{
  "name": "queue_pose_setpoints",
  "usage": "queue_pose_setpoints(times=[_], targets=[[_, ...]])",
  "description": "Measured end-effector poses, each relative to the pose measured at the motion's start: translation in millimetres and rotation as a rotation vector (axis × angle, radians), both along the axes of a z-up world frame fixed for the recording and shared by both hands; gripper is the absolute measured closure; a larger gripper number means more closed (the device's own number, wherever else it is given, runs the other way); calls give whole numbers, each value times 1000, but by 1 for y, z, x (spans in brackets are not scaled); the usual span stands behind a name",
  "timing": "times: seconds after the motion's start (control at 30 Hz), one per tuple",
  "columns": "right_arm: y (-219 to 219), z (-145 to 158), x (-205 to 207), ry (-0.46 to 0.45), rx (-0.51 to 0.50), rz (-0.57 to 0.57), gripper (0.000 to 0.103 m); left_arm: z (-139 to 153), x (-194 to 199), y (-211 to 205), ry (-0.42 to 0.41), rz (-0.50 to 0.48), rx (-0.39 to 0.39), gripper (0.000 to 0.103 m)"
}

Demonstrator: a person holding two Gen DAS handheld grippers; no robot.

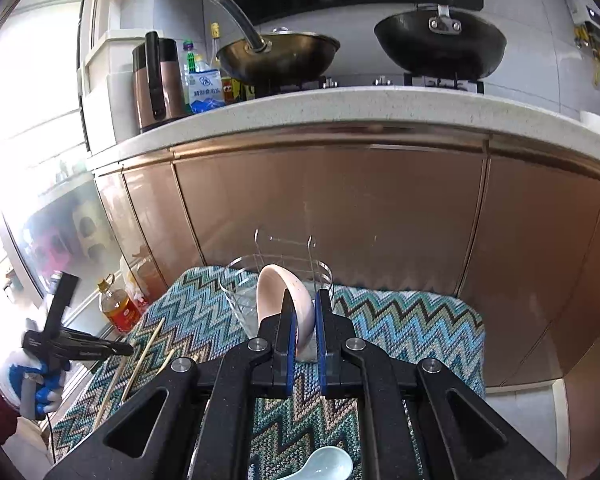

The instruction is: Organize utensils

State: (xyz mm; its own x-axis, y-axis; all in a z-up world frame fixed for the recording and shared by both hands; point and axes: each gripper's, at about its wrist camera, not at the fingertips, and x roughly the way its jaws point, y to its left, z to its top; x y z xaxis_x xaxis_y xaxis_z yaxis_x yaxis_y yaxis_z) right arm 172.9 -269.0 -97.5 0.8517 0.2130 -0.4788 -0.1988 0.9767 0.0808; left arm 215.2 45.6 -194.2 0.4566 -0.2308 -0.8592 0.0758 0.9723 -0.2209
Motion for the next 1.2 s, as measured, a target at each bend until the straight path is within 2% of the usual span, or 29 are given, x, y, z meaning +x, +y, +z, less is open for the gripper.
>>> queue_pose_setpoints(times=[0.17,0.3,0.4,0.47,0.63,0.77,0.97,1.07,1.2], targets=[[4,21,12,-61,-28,-41,95,81,16,-2,-223,1,-96,98],[7,30,35,-102,-50,-87,95,145,33,-21,-424,-1,-228,98],[10,30,53,-123,-78,-118,95,172,44,-41,-562,23,-299,98],[13,26,64,-131,-98,-131,95,178,52,-54,-632,52,-326,98],[18,8,84,-148,-152,-162,95,172,69,-88,-764,135,-291,98],[22,-9,96,-160,-182,-191,95,150,83,-110,-841,200,-216,98],[30,-40,102,-162,-214,-212,94,107,96,-126,-860,241,-151,98],[29,-53,106,-145,-198,-209,93,90,96,-131,-871,261,-86,97],[28,-61,105,-138,-182,-205,79,82,93,-129,-860,219,-79,93]])
